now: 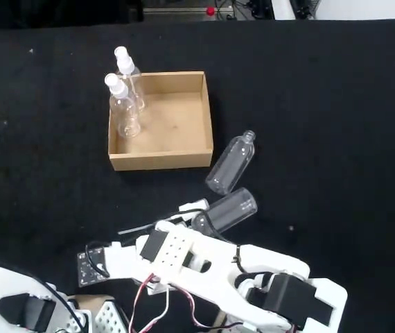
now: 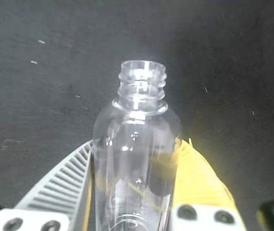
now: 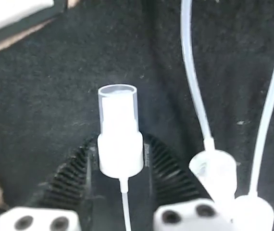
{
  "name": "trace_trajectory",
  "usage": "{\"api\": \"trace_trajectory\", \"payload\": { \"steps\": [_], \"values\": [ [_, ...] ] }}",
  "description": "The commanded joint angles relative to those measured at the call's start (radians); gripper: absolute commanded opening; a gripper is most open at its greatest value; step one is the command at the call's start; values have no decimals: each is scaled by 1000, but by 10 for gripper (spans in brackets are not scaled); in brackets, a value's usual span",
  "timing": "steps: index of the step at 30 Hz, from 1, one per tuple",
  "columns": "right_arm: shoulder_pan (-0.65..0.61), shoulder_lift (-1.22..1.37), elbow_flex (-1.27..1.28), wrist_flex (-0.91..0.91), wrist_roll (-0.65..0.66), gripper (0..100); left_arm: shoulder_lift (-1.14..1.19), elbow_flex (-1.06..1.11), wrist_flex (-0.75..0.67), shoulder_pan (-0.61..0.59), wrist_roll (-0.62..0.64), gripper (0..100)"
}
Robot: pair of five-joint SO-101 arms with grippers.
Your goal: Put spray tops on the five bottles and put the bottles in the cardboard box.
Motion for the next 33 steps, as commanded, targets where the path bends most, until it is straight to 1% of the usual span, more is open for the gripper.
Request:
{"api": "trace_trajectory", "payload": {
  "steps": [1,4,7,11,16,20,24,28,31,33],
  "values": [
    [51,-76,-154,147,-46,11,-26,-133,17,18,72,47],
    [114,-160,-295,275,-94,11,-26,-148,17,30,115,47],
    [213,-245,-420,347,-137,11,-26,-145,17,45,166,47],
    [354,-321,-545,373,-238,11,-69,-130,18,71,224,47],
    [509,-372,-674,370,-384,11,-258,-4,18,113,265,47],
    [606,-397,-794,362,-509,11,-454,186,14,188,270,47],
    [667,-406,-918,330,-605,11,-632,420,-15,292,339,47],
    [700,-404,-967,241,-661,11,-836,700,-132,401,427,47],
    [736,-406,-974,203,-698,11,-1031,923,-244,489,470,47],
    [783,-406,-966,172,-730,11,-1162,1063,-333,553,508,47]
  ]
}}
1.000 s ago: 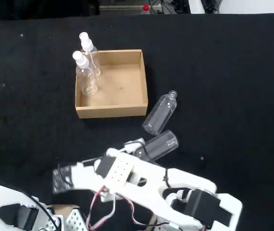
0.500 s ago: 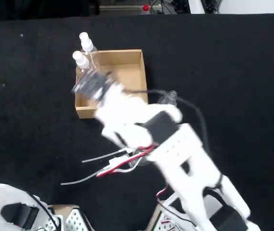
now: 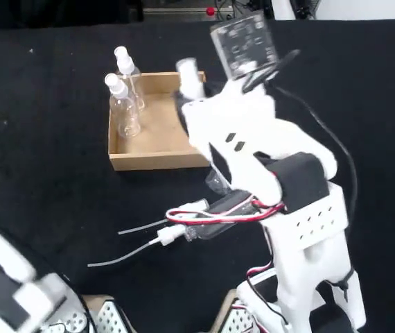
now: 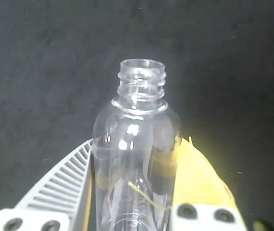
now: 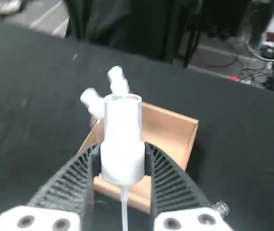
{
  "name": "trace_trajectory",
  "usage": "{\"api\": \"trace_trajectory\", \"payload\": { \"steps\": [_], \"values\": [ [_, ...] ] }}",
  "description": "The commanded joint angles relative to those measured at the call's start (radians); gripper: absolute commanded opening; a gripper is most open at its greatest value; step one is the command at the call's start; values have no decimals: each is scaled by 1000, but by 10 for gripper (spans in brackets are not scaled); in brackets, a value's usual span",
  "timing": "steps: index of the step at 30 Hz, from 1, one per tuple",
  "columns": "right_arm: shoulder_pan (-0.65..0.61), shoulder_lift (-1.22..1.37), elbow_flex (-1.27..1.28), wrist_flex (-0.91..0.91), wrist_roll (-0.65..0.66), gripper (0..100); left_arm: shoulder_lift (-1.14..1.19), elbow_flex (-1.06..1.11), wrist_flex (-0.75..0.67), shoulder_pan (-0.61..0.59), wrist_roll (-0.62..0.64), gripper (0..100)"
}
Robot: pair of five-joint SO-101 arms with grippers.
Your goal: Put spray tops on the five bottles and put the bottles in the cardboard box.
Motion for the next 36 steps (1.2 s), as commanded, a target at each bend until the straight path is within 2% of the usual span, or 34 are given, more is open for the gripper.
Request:
{"api": "trace_trajectory", "payload": {
  "steps": [1,5,10,17,22,24,29,33,36],
  "values": [
    [91,-54,-54,-71,-69,11,-345,311,-196,162,97,47],
    [155,-88,-56,-112,-199,11,-539,527,-327,383,206,46],
    [161,-139,-31,-178,-206,11,-736,679,-428,661,301,46],
    [160,-214,116,-356,-215,10,-1007,918,-663,903,313,46],
    [155,-326,206,-450,-215,10,-1183,1104,-806,1040,321,46],
    [153,-354,236,-491,-218,10,-1249,1168,-852,1081,364,46],
    [153,-404,341,-615,-391,12,-1419,1346,-979,1165,535,46],
    [150,-427,435,-763,-425,12,-1557,1495,-1054,1204,566,46],
    [57,-427,486,-842,-425,12,-1542,1544,-1114,1227,565,46]
  ]
}}
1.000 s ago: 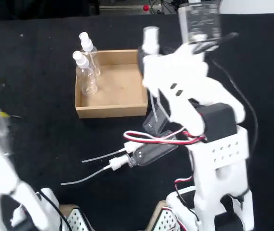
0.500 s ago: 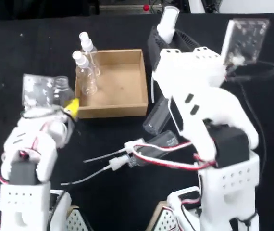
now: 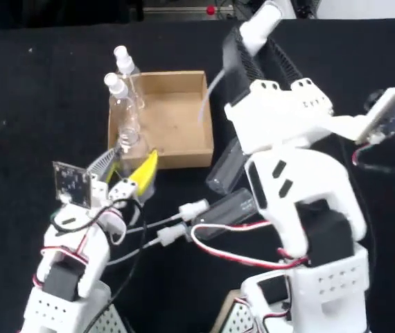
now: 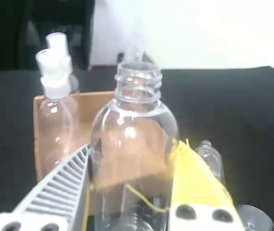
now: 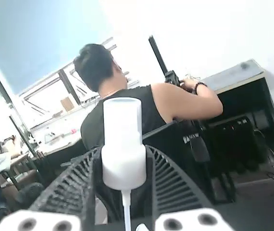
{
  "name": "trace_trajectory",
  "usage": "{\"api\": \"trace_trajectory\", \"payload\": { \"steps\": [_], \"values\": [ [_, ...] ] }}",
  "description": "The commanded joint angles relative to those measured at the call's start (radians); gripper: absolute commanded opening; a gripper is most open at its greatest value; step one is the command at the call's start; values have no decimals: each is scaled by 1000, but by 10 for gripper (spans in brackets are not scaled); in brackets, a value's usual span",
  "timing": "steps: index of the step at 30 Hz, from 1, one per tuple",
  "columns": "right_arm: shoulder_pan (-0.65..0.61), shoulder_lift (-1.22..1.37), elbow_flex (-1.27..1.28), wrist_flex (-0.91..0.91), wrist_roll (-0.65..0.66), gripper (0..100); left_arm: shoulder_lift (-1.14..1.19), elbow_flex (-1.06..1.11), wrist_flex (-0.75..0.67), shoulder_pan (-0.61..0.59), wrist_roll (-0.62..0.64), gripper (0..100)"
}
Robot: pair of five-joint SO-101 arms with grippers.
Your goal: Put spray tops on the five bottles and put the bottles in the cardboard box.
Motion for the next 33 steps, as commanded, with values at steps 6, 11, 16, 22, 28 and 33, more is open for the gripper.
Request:
{"api": "trace_trajectory", "payload": {
  "steps": [6,11,16,22,28,33],
  "values": [
    [-241,-24,96,-198,-9,12,-6,159,-256,91,8,46],
    [-241,-27,168,-331,-6,12,-6,165,-256,130,8,46],
    [-245,-24,222,-384,104,12,-2,165,-247,150,8,46],
    [-245,-22,249,-387,126,12,-5,165,-249,142,8,46],
    [-284,-28,297,-387,129,12,-5,165,-249,140,8,46],
    [-322,-28,349,-387,130,12,-5,165,-249,140,8,47]
  ]
}}
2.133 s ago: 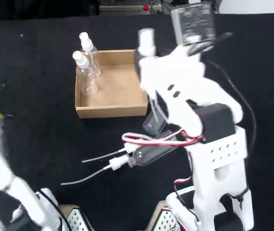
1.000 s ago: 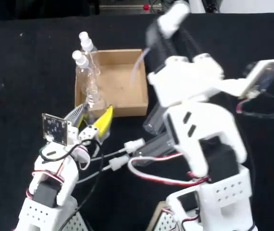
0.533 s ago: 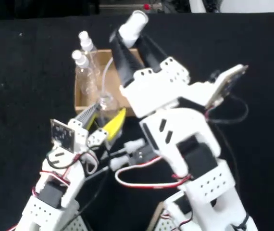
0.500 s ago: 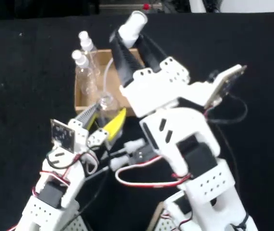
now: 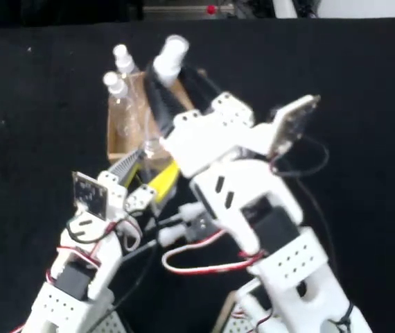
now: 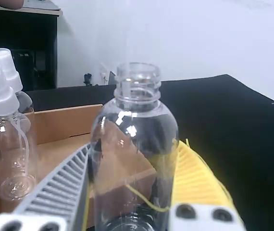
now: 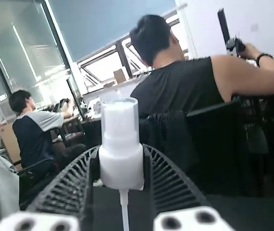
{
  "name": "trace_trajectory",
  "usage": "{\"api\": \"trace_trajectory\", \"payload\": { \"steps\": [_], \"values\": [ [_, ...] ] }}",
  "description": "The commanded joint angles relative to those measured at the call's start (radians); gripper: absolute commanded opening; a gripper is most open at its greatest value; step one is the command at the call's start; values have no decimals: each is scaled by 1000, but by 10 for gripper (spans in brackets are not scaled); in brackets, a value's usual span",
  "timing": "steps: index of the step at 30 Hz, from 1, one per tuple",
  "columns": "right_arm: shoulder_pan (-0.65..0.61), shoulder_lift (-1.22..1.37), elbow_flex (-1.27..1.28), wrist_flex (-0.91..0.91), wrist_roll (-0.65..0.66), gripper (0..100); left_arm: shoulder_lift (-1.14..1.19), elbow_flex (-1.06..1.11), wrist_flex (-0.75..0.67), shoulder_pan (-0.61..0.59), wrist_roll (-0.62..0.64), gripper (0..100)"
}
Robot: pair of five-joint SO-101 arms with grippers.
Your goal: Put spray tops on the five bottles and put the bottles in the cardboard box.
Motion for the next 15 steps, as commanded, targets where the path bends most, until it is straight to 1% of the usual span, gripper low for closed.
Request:
{"api": "trace_trajectory", "payload": {
  "steps": [1,4,6,8,11,13,15],
  "values": [
    [-32,-28,5,-28,11,12,-3,22,-9,5,5,47],
    [-26,-30,5,29,23,13,-3,22,-9,5,5,48],
    [-34,-35,-19,141,89,22,-3,22,-9,5,5,48],
    [-52,-58,-54,278,135,74,-3,22,-9,5,5,48],
    [-94,-101,-108,443,140,176,-3,22,-9,5,5,48],
    [-135,-125,-143,511,144,227,0,22,-9,5,5,50],
    [-172,-140,-168,546,144,248,2,22,-9,5,5,50]
  ]
}}
